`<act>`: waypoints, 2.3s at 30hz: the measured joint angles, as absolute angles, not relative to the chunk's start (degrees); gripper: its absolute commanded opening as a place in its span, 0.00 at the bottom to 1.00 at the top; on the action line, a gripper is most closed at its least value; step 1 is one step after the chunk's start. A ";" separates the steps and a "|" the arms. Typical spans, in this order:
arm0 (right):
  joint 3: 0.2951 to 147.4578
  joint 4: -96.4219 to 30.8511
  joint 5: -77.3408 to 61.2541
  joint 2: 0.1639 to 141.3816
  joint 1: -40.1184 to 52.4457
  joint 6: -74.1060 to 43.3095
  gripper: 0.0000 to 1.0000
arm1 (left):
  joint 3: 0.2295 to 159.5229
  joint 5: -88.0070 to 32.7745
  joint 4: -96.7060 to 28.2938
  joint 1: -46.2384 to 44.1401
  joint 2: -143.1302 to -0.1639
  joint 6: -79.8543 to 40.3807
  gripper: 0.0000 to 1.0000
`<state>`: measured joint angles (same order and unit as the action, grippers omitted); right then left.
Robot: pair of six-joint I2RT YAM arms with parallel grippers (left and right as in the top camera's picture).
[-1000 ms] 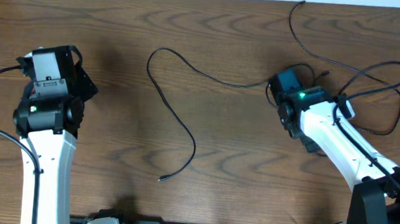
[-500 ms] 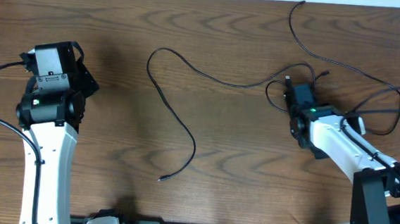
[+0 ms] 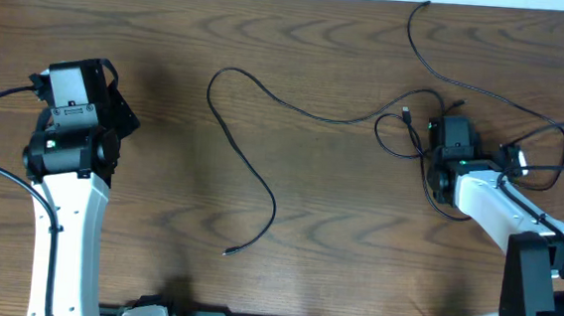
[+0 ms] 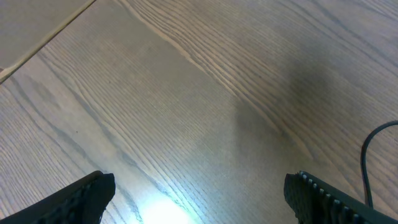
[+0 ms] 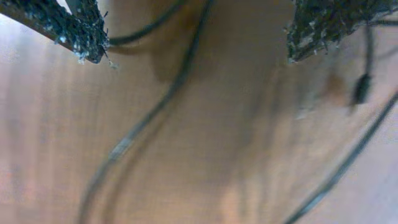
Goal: Untangle cables
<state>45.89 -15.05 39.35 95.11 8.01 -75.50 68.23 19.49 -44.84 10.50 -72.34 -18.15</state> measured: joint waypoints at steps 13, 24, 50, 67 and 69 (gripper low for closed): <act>45.91 -9.56 35.66 101.89 8.01 -68.58 0.96 | 68.23 18.26 -44.82 10.50 -72.34 -18.15 0.92; 46.33 -7.27 37.56 104.44 8.01 -66.67 0.70 | 68.23 18.26 -44.86 10.50 -72.34 -18.13 0.92; 46.24 7.31 26.28 106.21 8.58 -60.97 0.01 | 68.23 18.24 -44.84 10.50 -72.34 -18.13 0.92; 48.23 19.38 -2.24 106.48 22.26 -21.87 0.01 | 68.23 18.24 -44.84 10.50 -72.34 -18.13 0.92; 48.49 18.22 -2.70 104.92 23.57 -20.43 0.13 | 68.23 18.24 -44.86 10.50 -72.34 -18.13 0.92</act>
